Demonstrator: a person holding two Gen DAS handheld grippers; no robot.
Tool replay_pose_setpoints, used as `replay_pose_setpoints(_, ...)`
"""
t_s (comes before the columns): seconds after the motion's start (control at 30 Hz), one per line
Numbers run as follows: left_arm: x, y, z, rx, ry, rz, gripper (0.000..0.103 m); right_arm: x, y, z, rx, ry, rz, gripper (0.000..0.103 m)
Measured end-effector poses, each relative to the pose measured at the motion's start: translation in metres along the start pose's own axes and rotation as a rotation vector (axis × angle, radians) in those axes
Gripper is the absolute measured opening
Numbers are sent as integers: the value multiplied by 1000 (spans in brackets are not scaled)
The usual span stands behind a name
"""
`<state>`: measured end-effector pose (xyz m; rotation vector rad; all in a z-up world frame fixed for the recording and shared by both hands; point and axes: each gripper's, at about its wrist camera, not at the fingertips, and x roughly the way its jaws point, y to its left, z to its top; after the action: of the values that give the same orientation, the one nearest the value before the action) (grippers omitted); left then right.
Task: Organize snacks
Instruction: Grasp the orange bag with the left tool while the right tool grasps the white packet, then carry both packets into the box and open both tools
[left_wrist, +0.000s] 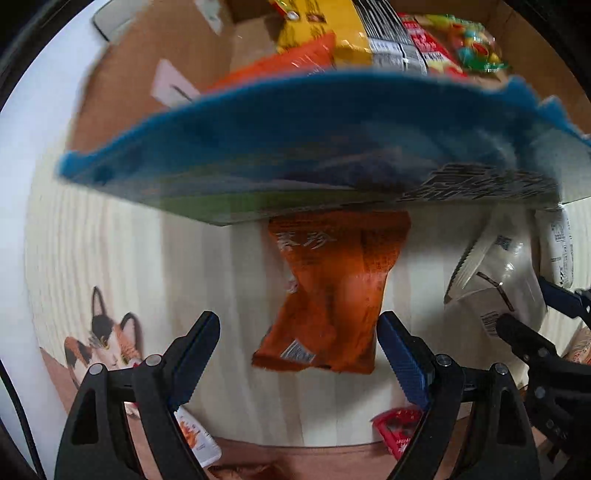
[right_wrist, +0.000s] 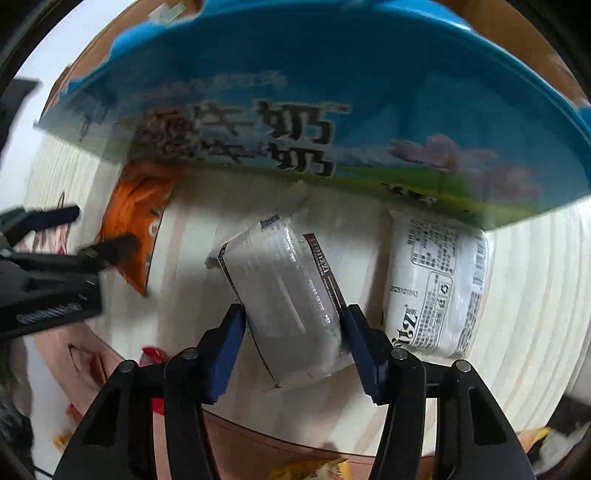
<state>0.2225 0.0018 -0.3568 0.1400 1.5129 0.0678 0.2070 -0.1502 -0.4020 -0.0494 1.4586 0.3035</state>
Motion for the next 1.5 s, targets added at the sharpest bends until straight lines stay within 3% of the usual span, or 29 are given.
replay_pose_setpoints(0.03,2,-1,1,0,6,-9,86,1,-4,-1,40,17,2,58)
replay_pose_setpoints(0.07,4,-3,1,-3,11,-14,73,1,-8,-2,83,30,11,58)
replay_pose_setpoints(0.13,5,-3,2,-18,26,-52,58,3,-17,-5,181,71,37,58)
replay_pose_setpoints(0.23,2,-4,-3,-37,29,-56,55,4,-30,-13,287,117,84,56)
replay_pose_setpoints(0.43,0,3,-45,-94,81,-72,54,9,-43,-41,372,191,152,55)
replay_pose_setpoints(0.67,4,13,-101,-146,161,-75,54,9,-45,-66,365,243,145,55)
replay_pose_setpoints(0.87,7,22,-116,-163,174,-82,57,15,-32,-60,325,257,74,60)
replay_pose_setpoints(1.1,9,-5,-94,-143,171,-78,58,23,-17,-57,299,268,29,62)
replay_pose_setpoints(1.33,15,12,-100,-157,170,-90,58,28,-2,-61,291,262,6,65)
replay_pose_setpoints(1.5,11,15,-109,-156,153,-87,52,37,23,-59,281,240,-14,59)
